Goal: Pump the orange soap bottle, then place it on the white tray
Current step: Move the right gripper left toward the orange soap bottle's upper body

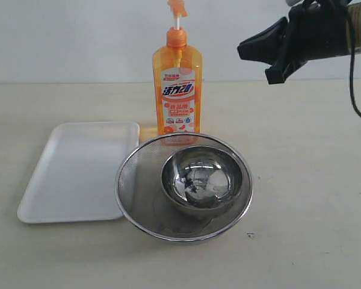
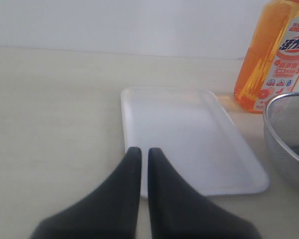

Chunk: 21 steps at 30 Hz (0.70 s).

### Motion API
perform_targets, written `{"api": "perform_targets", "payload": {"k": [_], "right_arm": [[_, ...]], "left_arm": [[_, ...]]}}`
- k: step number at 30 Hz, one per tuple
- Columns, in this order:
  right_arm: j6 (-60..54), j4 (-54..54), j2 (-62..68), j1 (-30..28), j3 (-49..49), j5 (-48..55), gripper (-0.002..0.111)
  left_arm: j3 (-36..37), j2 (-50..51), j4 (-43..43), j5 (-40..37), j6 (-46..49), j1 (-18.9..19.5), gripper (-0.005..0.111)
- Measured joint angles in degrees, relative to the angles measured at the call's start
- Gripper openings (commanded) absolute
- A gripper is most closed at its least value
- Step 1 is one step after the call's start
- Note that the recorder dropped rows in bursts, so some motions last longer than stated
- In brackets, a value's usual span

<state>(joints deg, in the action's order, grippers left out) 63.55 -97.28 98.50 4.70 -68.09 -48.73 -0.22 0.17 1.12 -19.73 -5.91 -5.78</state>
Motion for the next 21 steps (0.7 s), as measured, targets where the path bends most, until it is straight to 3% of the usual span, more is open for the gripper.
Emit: {"api": "perform_targets", "payload": {"k": [10,21], "right_arm": [[-5.10,5.99,14.88,-2.26,-8.84,-19.05,0.000],[-9.57,6.24,24.69,-6.64,-16.79,-20.32,0.000]], "left_arm": [[0.00,0.00,0.00,0.00,0.00,0.00,0.005],[0.00,0.00,0.00,0.00,0.00,0.00,0.005]]}}
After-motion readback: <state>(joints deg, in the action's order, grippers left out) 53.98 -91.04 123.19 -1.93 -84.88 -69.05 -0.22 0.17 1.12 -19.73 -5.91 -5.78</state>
